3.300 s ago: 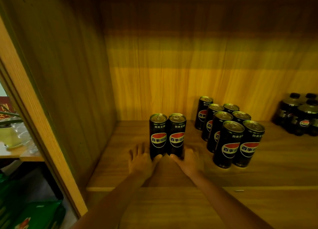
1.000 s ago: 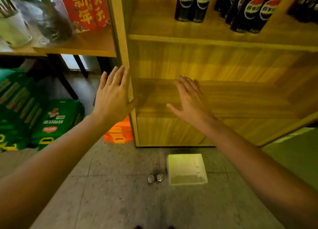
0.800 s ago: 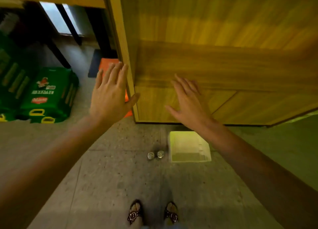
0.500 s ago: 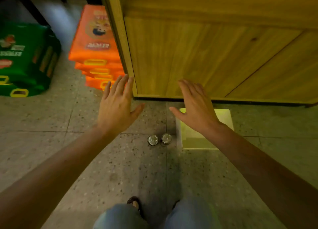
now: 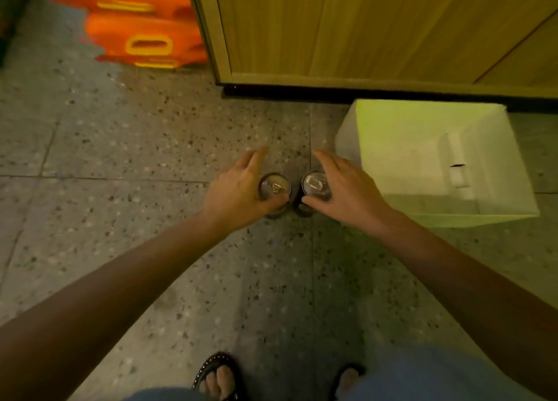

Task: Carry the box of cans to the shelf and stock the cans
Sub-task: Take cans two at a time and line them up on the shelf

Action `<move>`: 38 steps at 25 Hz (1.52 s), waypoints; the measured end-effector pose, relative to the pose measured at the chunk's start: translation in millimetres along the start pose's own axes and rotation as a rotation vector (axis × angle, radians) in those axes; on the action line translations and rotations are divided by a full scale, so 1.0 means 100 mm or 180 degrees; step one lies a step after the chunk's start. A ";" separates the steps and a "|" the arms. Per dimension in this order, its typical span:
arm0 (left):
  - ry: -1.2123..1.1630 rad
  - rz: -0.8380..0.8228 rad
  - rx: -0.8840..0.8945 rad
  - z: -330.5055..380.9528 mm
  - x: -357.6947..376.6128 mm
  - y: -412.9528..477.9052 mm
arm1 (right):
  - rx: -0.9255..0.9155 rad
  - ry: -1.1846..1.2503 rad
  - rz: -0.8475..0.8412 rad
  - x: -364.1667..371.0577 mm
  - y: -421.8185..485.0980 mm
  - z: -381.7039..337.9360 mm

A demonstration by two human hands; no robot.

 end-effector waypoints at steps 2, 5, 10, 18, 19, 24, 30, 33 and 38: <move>-0.0250 -0.0137 -0.0060 -0.01 0.23 -0.01 | -0.0002 -0.0023 -0.0071 0.18 0.01 0.03; -0.0506 -0.0090 -0.0056 -0.04 0.41 0.00 | -0.0002 0.0007 0.0000 0.29 0.05 0.05; -0.0935 0.0338 -0.0161 -0.04 0.45 0.05 | 0.0089 0.0115 0.0184 0.24 0.13 0.05; -0.1201 0.0911 -0.0142 0.63 -1.47 0.03 | 0.0175 0.0694 0.0263 -1.65 -0.38 -0.28; -0.1259 0.0931 -0.0200 0.80 -1.87 -0.01 | 0.0219 0.0825 0.0279 -2.07 -0.50 -0.36; -0.1571 0.1104 -0.0278 1.68 -3.90 -0.22 | 0.0222 0.1251 0.0496 -4.37 -1.14 -0.83; -0.1533 0.1335 0.0113 2.75 -6.18 -0.42 | 0.0215 0.1413 0.0788 -6.82 -1.74 -1.36; -0.1495 0.1537 0.0303 3.13 -7.08 -0.50 | 0.0268 0.1596 0.0804 -7.73 -1.93 -1.57; -0.1489 0.1660 0.0596 3.54 -8.11 -0.55 | 0.0248 0.2334 0.0780 -8.70 -2.17 -1.80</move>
Point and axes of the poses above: each hand's wrist, its own y-axis towards the middle knuckle, its own x-axis out of the palm, z = x × y, the point moved 5 cm from there along y, towards the middle knuckle, and after that the axes turned 14 degrees about x, right-handed, at the moved point
